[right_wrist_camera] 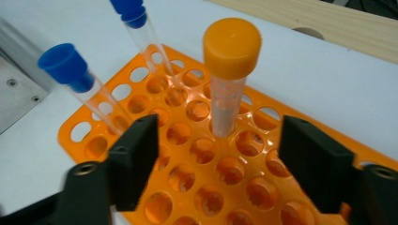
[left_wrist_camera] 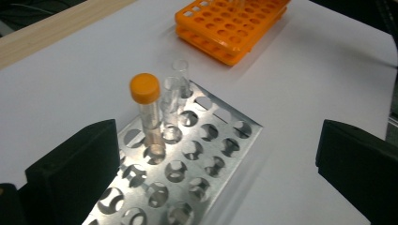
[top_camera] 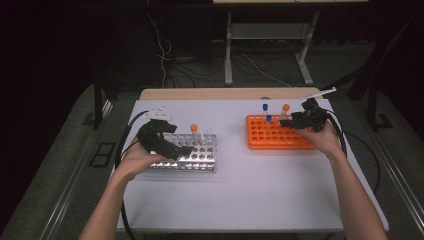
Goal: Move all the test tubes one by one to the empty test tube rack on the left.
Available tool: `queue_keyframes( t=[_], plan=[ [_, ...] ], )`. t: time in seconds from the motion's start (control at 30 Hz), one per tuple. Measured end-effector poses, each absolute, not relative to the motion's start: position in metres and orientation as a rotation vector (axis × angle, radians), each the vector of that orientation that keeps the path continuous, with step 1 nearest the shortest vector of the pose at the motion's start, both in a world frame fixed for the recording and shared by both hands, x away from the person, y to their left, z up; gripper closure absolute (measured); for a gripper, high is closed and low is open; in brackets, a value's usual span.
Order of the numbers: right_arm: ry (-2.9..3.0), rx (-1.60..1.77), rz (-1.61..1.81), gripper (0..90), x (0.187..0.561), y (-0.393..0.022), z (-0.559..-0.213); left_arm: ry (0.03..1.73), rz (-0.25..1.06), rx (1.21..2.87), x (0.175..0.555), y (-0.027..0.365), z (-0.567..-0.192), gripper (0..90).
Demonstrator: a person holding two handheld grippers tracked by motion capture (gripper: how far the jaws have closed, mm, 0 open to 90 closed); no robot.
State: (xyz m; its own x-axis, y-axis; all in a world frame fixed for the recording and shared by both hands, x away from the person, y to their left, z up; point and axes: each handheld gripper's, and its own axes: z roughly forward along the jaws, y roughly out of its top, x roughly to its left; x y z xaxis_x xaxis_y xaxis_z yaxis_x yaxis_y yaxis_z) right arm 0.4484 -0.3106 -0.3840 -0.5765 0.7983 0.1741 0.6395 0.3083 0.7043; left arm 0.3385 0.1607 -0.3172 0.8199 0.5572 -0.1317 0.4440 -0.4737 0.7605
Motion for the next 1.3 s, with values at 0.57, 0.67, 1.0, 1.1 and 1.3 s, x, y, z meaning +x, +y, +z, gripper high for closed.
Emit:
queue_keyframes(
  t=[0.57, 0.67, 1.0, 1.1, 1.3],
  plan=[
    [2.325, 1.29, 1.086, 56.8, 0.462, -0.3, -0.403, 0.672, 0.136, 2.162, 0.312, 0.148, -0.334, 0.0],
    [2.326, 1.285, 1.08, 63.1, 0.463, -0.297, -0.406, 0.672, 0.13, 2.156, 0.308, 0.148, -0.337, 0.0],
    [2.297, 1.214, 1.064, 73.7, 0.457, -0.288, -0.396, 0.663, 0.111, 2.167, 0.299, 0.144, -0.346, 0.0],
    [2.282, 1.232, 1.087, 73.8, 0.455, -0.293, -0.387, 0.662, 0.11, 2.171, 0.299, 0.143, -0.348, 0.0],
    [2.287, 1.252, 1.095, 73.9, 0.449, -0.303, -0.37, 0.655, 0.11, 2.173, 0.298, 0.141, -0.347, 0.0]
  ],
)
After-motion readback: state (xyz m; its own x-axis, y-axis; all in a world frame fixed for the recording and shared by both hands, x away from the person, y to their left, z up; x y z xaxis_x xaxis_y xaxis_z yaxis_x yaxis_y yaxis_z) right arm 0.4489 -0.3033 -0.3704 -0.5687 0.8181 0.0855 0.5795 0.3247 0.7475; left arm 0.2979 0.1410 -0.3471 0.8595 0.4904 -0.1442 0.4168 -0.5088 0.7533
